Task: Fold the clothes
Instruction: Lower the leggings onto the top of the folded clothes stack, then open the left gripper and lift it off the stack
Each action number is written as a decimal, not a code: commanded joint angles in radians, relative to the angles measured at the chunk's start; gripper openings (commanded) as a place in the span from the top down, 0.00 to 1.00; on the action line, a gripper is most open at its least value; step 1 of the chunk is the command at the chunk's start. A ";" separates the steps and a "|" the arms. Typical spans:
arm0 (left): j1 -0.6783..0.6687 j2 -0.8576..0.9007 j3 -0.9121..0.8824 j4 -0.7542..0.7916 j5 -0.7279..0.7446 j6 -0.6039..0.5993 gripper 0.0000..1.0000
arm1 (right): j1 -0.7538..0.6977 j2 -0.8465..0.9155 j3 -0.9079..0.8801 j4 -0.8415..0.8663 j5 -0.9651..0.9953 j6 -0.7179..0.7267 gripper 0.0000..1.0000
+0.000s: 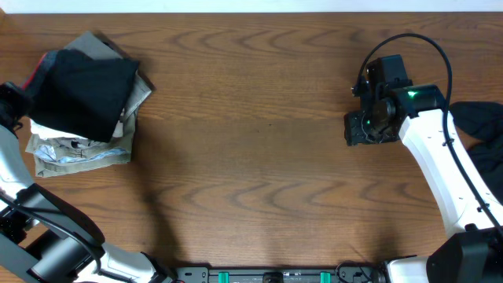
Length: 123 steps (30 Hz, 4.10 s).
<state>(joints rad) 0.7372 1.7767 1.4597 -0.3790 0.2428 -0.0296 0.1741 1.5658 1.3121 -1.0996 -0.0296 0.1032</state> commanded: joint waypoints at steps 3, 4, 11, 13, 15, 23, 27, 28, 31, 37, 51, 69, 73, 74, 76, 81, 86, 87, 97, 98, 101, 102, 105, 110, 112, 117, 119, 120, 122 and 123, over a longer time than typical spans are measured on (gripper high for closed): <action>0.005 0.038 0.010 0.025 -0.062 -0.013 0.75 | -0.003 -0.017 0.002 -0.001 -0.004 0.016 0.44; 0.005 0.046 0.010 0.029 -0.062 -0.014 0.75 | -0.003 -0.017 0.002 -0.002 -0.004 0.016 0.44; 0.005 0.118 0.010 0.038 -0.080 -0.044 0.75 | -0.003 -0.017 0.002 -0.006 -0.004 0.016 0.44; 0.005 0.137 0.010 0.058 -0.080 -0.069 0.76 | -0.003 -0.017 0.002 -0.009 -0.004 0.016 0.44; 0.003 0.159 0.010 0.089 -0.079 -0.117 0.76 | -0.003 -0.017 0.002 -0.012 -0.004 0.016 0.43; -0.082 0.309 0.010 0.276 0.122 -0.133 0.77 | -0.003 -0.017 0.002 -0.013 -0.005 0.039 0.43; -0.140 0.356 0.010 0.319 0.158 -0.133 0.76 | -0.003 -0.017 0.002 -0.018 -0.005 0.039 0.43; -0.152 0.360 0.010 0.326 0.157 -0.133 0.76 | -0.003 -0.017 0.002 -0.019 -0.005 0.039 0.44; -0.180 0.360 0.011 0.358 0.157 -0.129 0.75 | -0.003 -0.017 0.002 -0.019 -0.005 0.039 0.44; -0.183 0.347 0.011 0.389 0.158 -0.134 0.70 | -0.003 -0.017 0.002 -0.019 -0.005 0.039 0.44; -0.185 0.118 0.011 0.395 0.293 -0.134 0.59 | -0.003 -0.017 0.002 -0.008 -0.004 0.038 0.43; -0.268 0.313 -0.005 0.266 0.312 -0.167 0.47 | -0.003 -0.017 0.002 0.003 -0.004 0.038 0.42; -0.279 0.397 -0.005 0.317 0.312 -0.167 0.42 | -0.003 -0.017 0.002 0.002 -0.005 0.039 0.42; -0.279 0.412 -0.005 0.317 0.311 -0.167 0.42 | -0.003 -0.017 0.002 0.002 -0.005 0.039 0.42; -0.277 0.428 -0.005 0.306 0.312 -0.168 0.41 | -0.003 -0.017 0.002 0.000 -0.005 0.039 0.42; -0.274 0.415 -0.004 0.299 0.319 -0.167 0.41 | -0.003 -0.017 0.002 -0.005 -0.005 0.038 0.42; -0.273 0.335 -0.004 0.297 0.352 -0.167 0.41 | -0.003 -0.017 0.002 -0.003 -0.004 0.038 0.36; -0.273 0.303 -0.004 0.294 0.352 -0.167 0.41 | -0.003 -0.017 0.002 -0.001 -0.005 0.038 0.32; -0.317 -0.084 -0.004 0.138 0.337 -0.053 0.29 | -0.003 -0.017 0.002 0.019 -0.005 0.039 0.01; -0.333 -0.111 -0.004 0.102 0.313 -0.041 0.27 | -0.003 -0.017 0.002 0.029 -0.005 0.039 0.01; -0.390 -0.166 -0.004 -0.003 0.246 0.023 0.22 | -0.003 -0.017 0.002 0.061 -0.004 0.039 0.01; -0.420 -0.184 -0.004 -0.047 0.227 0.065 0.20 | -0.003 -0.017 0.002 0.077 -0.004 0.039 0.01; -0.525 -0.225 -0.004 -0.159 0.124 0.113 0.14 | -0.003 -0.017 0.002 0.137 -0.004 0.039 0.01; -0.688 -0.239 -0.005 -0.284 0.019 0.112 0.02 | -0.003 -0.017 0.002 0.252 -0.003 0.039 0.01; -0.737 -0.234 -0.005 -0.325 -0.002 0.112 0.02 | -0.004 -0.017 0.002 0.299 0.017 0.038 0.01; -0.785 -0.233 -0.005 -0.412 -0.019 0.111 0.02 | -0.004 -0.017 0.002 0.399 0.093 0.035 0.01; -0.789 -0.234 -0.005 -0.433 -0.020 0.112 0.02 | -0.005 -0.017 0.002 0.420 0.093 0.012 0.01; -0.788 -0.234 -0.005 -0.435 -0.021 0.113 0.02 | -0.005 -0.017 0.002 0.423 0.093 0.000 0.01; -0.785 -0.234 -0.005 -0.420 -0.038 0.114 0.02 | -0.006 -0.017 0.003 0.415 0.095 -0.023 0.01; -0.786 -0.234 -0.005 -0.419 -0.064 0.105 0.02 | -0.009 -0.017 0.003 0.407 0.103 -0.026 0.01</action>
<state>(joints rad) -0.0498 1.5578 1.4551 -0.8032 0.2352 0.0689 0.1738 1.5658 1.3117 -0.6846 0.0425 0.1165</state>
